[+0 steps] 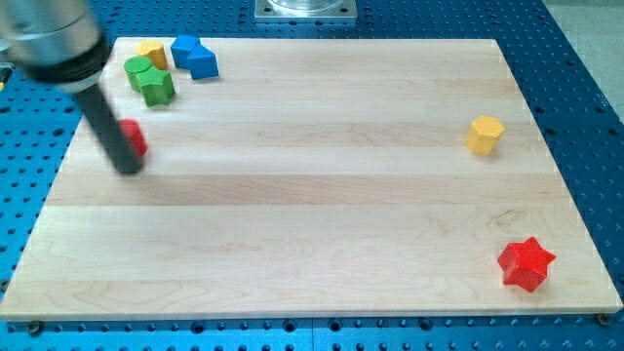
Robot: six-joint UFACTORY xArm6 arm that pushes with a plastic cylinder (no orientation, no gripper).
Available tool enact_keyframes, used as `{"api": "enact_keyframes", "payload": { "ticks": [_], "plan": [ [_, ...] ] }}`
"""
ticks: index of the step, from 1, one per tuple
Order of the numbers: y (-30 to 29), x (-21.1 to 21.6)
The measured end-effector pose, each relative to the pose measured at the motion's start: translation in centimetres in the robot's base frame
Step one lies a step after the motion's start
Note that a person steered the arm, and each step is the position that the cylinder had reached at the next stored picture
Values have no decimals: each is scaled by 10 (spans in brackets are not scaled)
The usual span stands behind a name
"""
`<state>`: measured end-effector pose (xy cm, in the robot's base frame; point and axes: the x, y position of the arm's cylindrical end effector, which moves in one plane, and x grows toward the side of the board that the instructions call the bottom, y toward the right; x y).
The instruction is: Move the red circle between the green star and triangle
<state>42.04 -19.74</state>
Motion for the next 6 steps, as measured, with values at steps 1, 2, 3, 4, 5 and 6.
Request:
{"api": "enact_keyframes", "payload": {
  "ticks": [1,2,3,4,5,6],
  "plan": [
    [37,-56],
    [23,-45],
    [-13,14],
    [-41,-13],
    [16,-63],
    [36,-85]
  ]
}}
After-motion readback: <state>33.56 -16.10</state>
